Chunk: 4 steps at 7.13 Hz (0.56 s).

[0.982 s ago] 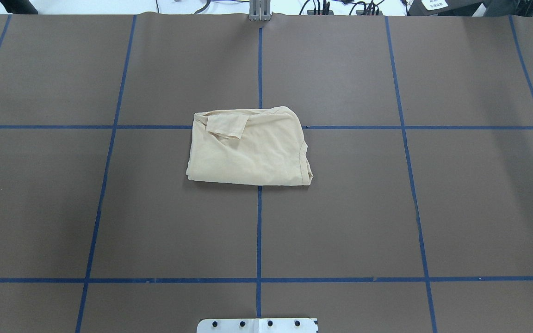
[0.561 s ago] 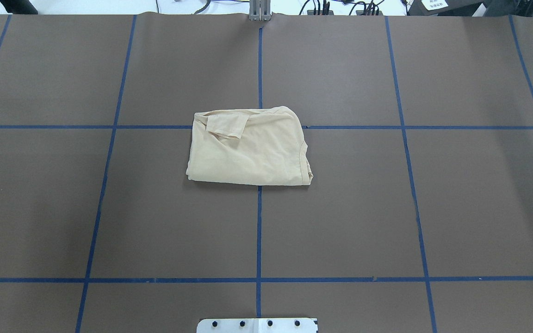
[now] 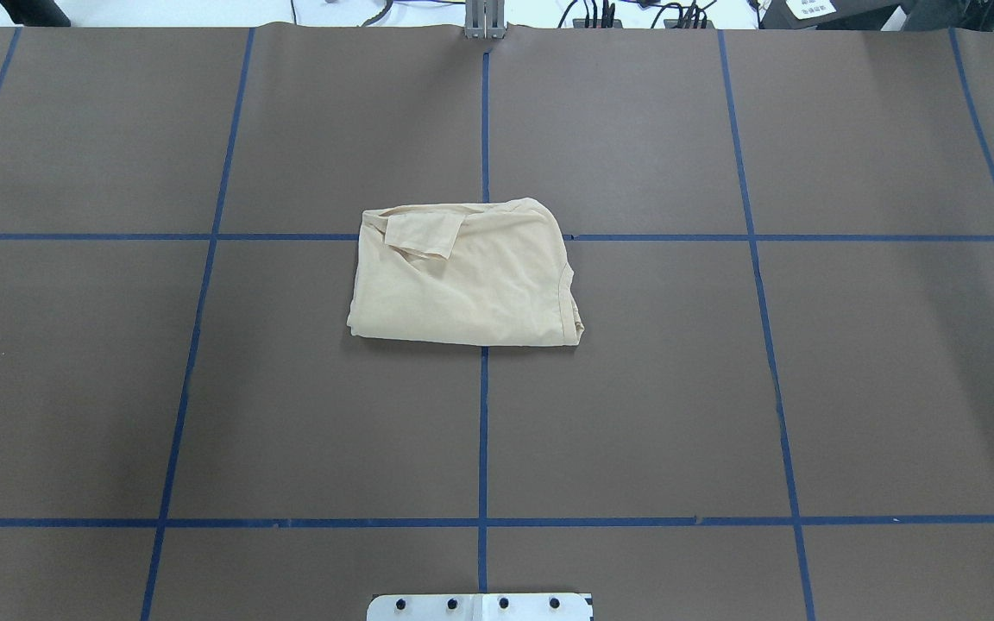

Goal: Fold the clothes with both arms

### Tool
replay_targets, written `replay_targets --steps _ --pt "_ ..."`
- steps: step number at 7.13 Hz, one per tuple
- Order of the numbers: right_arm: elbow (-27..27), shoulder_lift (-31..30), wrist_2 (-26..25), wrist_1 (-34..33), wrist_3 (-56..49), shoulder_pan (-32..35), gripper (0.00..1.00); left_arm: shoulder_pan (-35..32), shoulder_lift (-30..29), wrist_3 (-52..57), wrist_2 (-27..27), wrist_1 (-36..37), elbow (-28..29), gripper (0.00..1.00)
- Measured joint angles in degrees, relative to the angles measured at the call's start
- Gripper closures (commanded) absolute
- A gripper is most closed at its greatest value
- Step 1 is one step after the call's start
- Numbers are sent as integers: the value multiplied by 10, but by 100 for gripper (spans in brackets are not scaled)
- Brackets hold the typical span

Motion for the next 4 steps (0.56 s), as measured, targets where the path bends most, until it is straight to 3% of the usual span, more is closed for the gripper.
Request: replay_targets --steps 2,4 --pt "2 0 -50 0 21 -17 0 1 1 -14 23 -3 20 0" --pt "0 -3 -58 0 23 -29 0 2 -2 -13 41 -22 54 0"
